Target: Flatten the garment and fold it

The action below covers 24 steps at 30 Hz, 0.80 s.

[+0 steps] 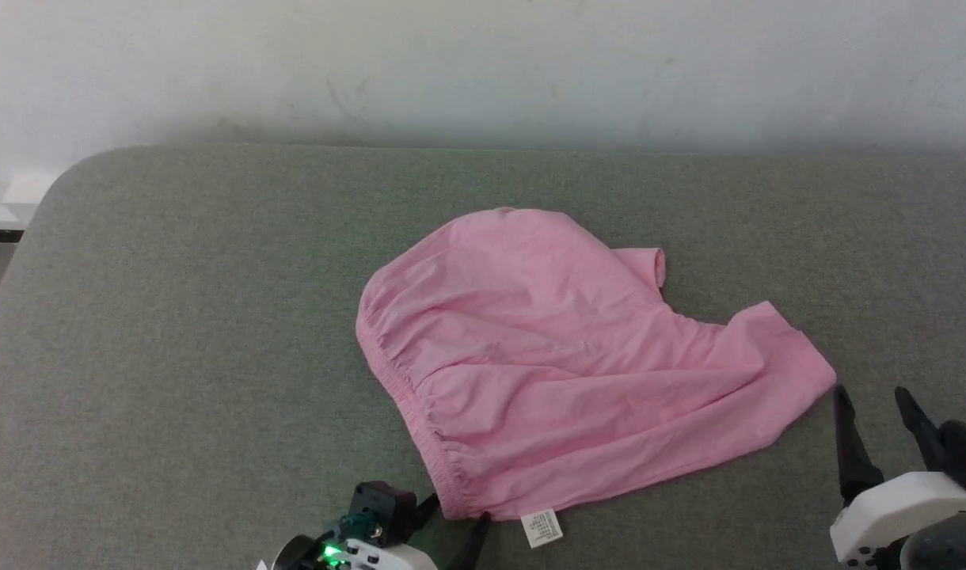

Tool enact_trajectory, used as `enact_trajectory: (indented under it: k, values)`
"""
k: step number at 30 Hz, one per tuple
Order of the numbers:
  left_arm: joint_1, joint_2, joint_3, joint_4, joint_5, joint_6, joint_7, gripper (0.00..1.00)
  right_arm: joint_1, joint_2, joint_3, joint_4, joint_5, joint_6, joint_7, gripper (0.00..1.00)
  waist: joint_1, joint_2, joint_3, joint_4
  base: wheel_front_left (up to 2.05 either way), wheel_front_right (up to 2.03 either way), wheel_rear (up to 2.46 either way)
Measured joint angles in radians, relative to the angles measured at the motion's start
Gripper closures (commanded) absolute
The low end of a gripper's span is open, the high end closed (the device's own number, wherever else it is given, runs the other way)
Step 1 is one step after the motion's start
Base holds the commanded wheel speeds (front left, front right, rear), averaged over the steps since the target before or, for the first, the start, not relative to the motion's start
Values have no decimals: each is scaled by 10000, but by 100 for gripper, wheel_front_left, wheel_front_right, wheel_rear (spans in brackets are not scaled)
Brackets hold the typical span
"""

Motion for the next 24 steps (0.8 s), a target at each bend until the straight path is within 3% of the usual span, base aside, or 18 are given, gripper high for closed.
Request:
enact_trajectory:
  k: [1, 2, 3, 13, 24]
  values:
    - [-36, 2, -54, 35, 0, -2, 0, 0, -1, 4, -12, 2, 0, 0, 0, 0, 0, 0, 39, 3, 0, 0, 0]
    - [-93, -4, -94, 69, -15, -2, 8, 55, -6, 10, -19, 6, 0, 0, 0, 0, 0, 0, 77, 7, 0, 0, 0]
    - [-146, -27, -109, 84, -56, -6, -40, 100, -19, 13, -27, 13, -2, 0, 0, 0, 0, 0, 113, 15, 0, 0, 0]
    - [-325, 148, -169, 127, -182, -21, -435, 100, -77, -8, -109, 263, -301, 0, 485, 0, 0, 0, 63, 411, 0, 0, 0]
    - [-300, 349, 196, -725, -219, 384, -1168, 100, 338, -226, 215, 545, -155, 0, 3352, 0, -2, 0, -336, 1163, 0, 0, 0]
